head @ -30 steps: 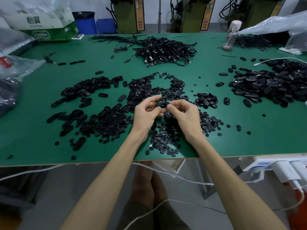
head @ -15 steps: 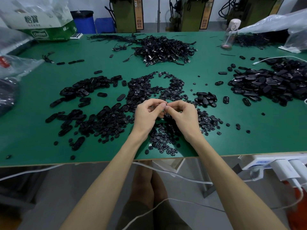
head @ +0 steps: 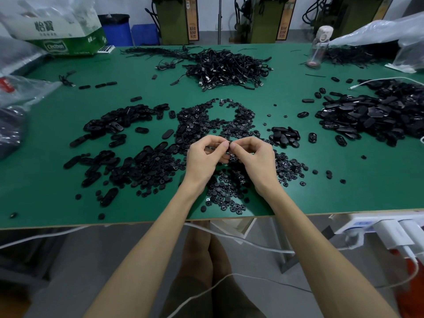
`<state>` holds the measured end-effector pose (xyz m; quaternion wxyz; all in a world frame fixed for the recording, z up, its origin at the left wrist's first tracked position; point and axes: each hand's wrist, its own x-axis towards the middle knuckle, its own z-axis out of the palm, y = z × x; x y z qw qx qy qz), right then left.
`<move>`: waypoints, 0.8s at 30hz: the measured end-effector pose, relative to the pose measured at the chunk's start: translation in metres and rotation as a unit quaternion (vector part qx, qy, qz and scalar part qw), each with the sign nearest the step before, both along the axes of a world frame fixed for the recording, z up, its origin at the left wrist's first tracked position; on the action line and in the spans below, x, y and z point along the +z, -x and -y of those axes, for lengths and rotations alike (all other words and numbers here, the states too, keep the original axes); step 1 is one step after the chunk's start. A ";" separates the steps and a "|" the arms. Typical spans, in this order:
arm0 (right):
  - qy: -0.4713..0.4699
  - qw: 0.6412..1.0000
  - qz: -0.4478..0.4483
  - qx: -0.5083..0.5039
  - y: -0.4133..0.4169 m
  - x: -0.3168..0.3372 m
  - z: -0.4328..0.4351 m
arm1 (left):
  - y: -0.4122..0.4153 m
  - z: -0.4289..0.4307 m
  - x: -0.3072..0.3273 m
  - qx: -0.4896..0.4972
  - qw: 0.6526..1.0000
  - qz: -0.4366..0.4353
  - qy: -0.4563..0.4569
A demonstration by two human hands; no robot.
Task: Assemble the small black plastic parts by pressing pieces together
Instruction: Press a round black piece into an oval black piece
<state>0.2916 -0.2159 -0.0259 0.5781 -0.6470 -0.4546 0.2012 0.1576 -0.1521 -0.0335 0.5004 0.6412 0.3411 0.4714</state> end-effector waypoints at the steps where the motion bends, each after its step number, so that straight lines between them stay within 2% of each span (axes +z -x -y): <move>1: -0.001 1.000 -0.001 0.000 0.000 0.000 0.000 | 0.000 0.000 0.000 -0.003 1.000 0.006 0.006; 6: -0.001 1.000 -0.006 -0.004 0.000 0.000 0.000 | 0.001 -0.001 0.000 -0.009 0.998 0.034 0.044; 16: 0.020 0.998 0.061 -0.009 0.002 0.003 0.001 | 0.001 -0.003 -0.001 -0.009 0.999 0.010 0.029; 24: 0.027 0.998 0.059 -0.005 0.003 0.005 0.002 | 0.001 -0.001 0.000 -0.017 0.999 0.012 0.033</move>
